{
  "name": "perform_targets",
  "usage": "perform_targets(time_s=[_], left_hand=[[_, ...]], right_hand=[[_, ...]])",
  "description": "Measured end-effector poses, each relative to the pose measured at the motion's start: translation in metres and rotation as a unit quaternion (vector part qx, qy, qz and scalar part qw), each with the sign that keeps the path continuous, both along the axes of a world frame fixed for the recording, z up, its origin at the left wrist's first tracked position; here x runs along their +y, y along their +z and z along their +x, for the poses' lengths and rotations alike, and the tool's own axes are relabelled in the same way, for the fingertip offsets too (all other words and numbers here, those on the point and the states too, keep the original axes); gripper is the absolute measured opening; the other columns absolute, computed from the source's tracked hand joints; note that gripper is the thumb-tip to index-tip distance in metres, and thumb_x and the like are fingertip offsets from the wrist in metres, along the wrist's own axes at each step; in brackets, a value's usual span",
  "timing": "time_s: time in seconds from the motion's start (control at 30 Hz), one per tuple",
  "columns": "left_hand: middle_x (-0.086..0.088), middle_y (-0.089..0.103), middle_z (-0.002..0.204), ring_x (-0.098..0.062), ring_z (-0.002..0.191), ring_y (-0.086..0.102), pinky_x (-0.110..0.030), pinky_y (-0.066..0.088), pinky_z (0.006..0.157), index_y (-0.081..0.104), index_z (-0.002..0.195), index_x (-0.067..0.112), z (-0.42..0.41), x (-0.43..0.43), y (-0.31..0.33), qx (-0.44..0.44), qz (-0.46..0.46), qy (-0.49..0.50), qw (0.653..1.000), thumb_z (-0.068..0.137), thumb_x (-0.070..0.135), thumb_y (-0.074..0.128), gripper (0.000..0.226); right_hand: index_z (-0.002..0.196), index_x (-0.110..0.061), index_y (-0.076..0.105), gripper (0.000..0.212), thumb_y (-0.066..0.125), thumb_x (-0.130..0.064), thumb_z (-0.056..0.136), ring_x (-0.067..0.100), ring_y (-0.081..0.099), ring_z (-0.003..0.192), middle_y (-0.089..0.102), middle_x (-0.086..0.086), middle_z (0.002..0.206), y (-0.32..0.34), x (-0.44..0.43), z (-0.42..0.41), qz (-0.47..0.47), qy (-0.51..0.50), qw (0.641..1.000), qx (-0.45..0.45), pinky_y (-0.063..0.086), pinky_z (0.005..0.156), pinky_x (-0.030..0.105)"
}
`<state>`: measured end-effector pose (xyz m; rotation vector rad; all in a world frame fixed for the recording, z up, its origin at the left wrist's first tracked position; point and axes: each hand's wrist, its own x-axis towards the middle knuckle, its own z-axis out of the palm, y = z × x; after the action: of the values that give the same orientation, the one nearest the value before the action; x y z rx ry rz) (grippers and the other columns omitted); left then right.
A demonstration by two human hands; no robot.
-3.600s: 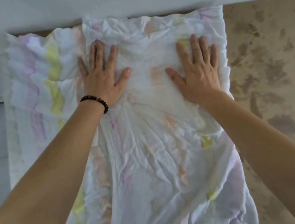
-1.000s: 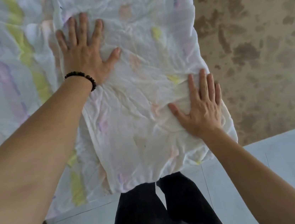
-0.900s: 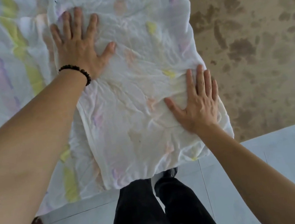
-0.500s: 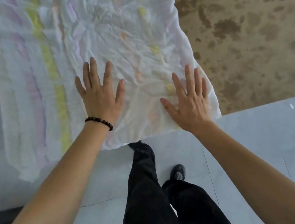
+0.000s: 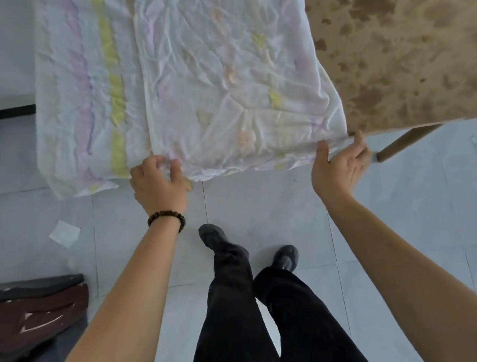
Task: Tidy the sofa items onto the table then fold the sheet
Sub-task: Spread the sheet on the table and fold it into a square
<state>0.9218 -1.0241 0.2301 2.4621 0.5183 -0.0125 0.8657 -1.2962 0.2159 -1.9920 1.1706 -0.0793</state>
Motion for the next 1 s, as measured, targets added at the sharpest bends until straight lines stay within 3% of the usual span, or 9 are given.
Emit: perform_targets(time_s=[0.07,0.17,0.33,0.5,0.63,0.73,0.8,0.93,1.0], left_hand=[[-0.009,0.054,0.115,-0.023,0.102,0.054,-0.037,0.047,0.087,0.059,0.11,0.014,0.008,0.001,-0.001,0.01,-0.043,0.022,0.999,0.09,0.038,0.062,0.032],[-0.001,0.059,0.102,-0.009,0.083,0.056,-0.024,0.047,0.078,0.056,0.1,0.018,0.013,0.003,-0.003,-0.001,-0.104,0.062,0.993,0.084,0.034,0.069,0.025],[0.012,0.057,0.082,0.001,0.072,0.056,-0.018,0.051,0.08,0.053,0.105,0.015,0.01,0.006,-0.008,-0.016,-0.244,0.112,0.963,0.082,0.021,0.073,0.031],[0.013,0.059,0.084,-0.001,0.077,0.057,-0.019,0.051,0.081,0.059,0.098,0.018,0.0,0.02,-0.007,-0.076,-0.215,0.065,0.972,0.088,0.016,0.065,0.012],[0.008,0.056,0.084,0.0,0.073,0.052,-0.012,0.045,0.075,0.056,0.096,0.021,-0.004,0.038,-0.005,-0.155,-0.159,0.067,0.973,0.088,0.01,0.057,0.013],[0.004,0.059,0.089,-0.007,0.078,0.054,-0.018,0.048,0.079,0.058,0.099,0.015,-0.003,0.047,-0.014,-0.105,-0.146,0.094,0.979,0.09,0.006,0.055,0.013],[0.009,0.058,0.087,-0.005,0.078,0.056,-0.02,0.05,0.08,0.054,0.097,0.017,-0.002,0.054,-0.021,-0.065,-0.156,0.125,0.978,0.088,0.005,0.053,0.015],[0.005,0.063,0.102,-0.005,0.093,0.061,-0.014,0.048,0.082,0.051,0.103,0.017,-0.001,0.054,-0.032,-0.02,-0.222,0.094,0.97,0.084,0.016,0.065,0.024],[0.006,0.064,0.097,-0.006,0.089,0.062,-0.013,0.047,0.078,0.054,0.1,0.017,0.003,0.056,-0.037,-0.027,-0.197,0.092,0.976,0.085,0.021,0.067,0.02]], right_hand=[[0.153,-0.026,0.007,0.07,0.048,-0.044,0.099,0.02,0.05,0.12,0.055,-0.005,0.123,-0.003,-0.002,-0.004,0.054,-0.012,0.998,-0.025,0.04,0.098,0.039],[0.15,-0.029,0.013,0.068,0.054,-0.04,0.097,0.006,0.058,0.083,0.056,-0.014,0.087,-0.008,-0.005,-0.008,0.043,-0.02,0.998,-0.04,0.048,0.078,0.034],[0.125,-0.017,0.045,0.038,0.058,-0.035,0.095,0.017,0.047,0.115,0.046,-0.002,0.126,-0.009,-0.014,-0.003,0.026,-0.015,0.997,-0.067,0.042,0.096,0.032],[0.106,-0.023,0.045,0.013,0.047,-0.029,0.095,-0.005,0.049,0.069,0.05,-0.015,0.084,-0.006,-0.008,-0.012,0.069,-0.008,0.991,-0.115,0.04,0.058,0.01],[0.112,-0.022,0.046,0.02,0.045,-0.033,0.095,-0.005,0.052,0.077,0.054,-0.013,0.093,-0.008,0.002,-0.025,0.001,-0.03,0.989,-0.147,0.043,0.062,0.014],[0.124,-0.018,0.047,0.033,0.048,-0.037,0.098,0.015,0.058,0.092,0.057,-0.006,0.104,-0.021,0.004,-0.03,0.078,0.004,0.996,-0.041,0.051,0.078,0.032],[0.126,-0.016,0.049,0.036,0.051,-0.035,0.095,0.017,0.058,0.095,0.058,-0.005,0.106,-0.029,0.003,-0.03,0.111,0.022,0.994,0.003,0.049,0.078,0.033],[0.095,-0.026,0.055,0.013,0.058,-0.037,0.089,0.009,0.052,0.072,0.053,-0.01,0.08,-0.039,0.005,-0.027,0.126,0.054,0.99,0.02,0.04,0.06,0.024],[0.075,-0.026,0.046,0.024,0.052,-0.041,0.093,0.01,0.045,0.064,0.046,-0.01,0.069,-0.042,0.008,-0.024,0.081,0.059,0.995,0.012,0.038,0.058,0.027]])
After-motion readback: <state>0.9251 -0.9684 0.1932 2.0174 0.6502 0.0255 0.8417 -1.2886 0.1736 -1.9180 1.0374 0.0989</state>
